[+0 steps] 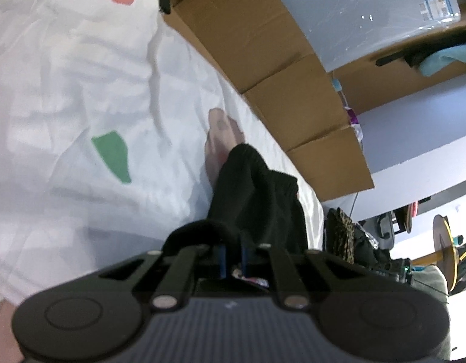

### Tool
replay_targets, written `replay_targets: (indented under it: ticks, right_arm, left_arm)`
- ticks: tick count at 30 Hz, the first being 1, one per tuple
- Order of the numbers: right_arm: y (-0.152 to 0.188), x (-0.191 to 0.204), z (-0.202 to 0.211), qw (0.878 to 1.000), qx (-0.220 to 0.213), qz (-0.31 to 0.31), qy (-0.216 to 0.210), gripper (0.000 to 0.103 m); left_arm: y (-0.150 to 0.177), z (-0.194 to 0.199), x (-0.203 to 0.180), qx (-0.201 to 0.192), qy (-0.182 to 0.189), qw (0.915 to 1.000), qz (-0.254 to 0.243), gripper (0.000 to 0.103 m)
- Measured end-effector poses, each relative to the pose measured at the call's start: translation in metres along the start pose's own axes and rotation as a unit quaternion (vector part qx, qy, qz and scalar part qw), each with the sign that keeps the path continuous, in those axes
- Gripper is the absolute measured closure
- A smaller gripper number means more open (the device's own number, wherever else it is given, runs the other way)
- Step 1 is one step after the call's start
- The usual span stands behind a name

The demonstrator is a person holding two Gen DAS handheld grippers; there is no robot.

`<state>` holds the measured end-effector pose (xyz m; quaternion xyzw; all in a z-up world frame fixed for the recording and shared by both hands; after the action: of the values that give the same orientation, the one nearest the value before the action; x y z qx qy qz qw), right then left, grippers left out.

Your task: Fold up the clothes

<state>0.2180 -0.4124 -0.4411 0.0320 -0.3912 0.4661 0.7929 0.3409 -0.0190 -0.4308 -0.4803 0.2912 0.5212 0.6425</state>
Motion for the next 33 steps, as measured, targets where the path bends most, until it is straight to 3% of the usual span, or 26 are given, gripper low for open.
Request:
replay_targets:
  ticks: [10,11,14,15,25,33]
  right_arm:
    - [-0.01,-0.02,-0.018,0.999,0.007,-0.042,0.02,0.094]
    - [-0.011,-0.02,-0.02,0.999,0.01,-0.046,0.018,0.09]
    - [-0.015,-0.017,-0.024,0.999,0.016,-0.047,0.004,0.06]
    - [-0.018,-0.016,-0.025,0.999,0.015,-0.046,0.001,0.06]
    - [-0.045,-0.017,-0.032,0.999,0.001,-0.05,0.02,0.06]
    - [-0.065,-0.008,-0.025,0.998,0.012,0.022,0.06,0.06]
  left_arm:
    - [-0.012,-0.023,0.023,-0.003,-0.017,0.9995,0.026,0.09]
    - [-0.013,-0.024,0.024,-0.003,-0.018,0.9995,0.027,0.086]
    - [-0.015,-0.026,0.027,-0.008,-0.011,0.9994,0.032,0.059]
    - [-0.017,-0.026,0.027,-0.013,-0.011,0.9993,0.033,0.054]
    - [-0.042,-0.026,0.031,-0.036,-0.025,0.9987,0.026,0.053]
    - [-0.056,-0.019,0.023,0.003,-0.055,0.9984,-0.009,0.052]
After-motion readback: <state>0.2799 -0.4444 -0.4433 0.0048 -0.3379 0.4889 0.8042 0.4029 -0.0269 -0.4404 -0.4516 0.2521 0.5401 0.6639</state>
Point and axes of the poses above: each gripper's, at about its wrist camera, not at the fingertips, and z roughly against the way its jaws point, x to its left, y to its underside, the point moved 7 cm from there along -z, roughly the way its jaws point, and after that the axes turned 13 degrees about y, right-handed, at the moved point
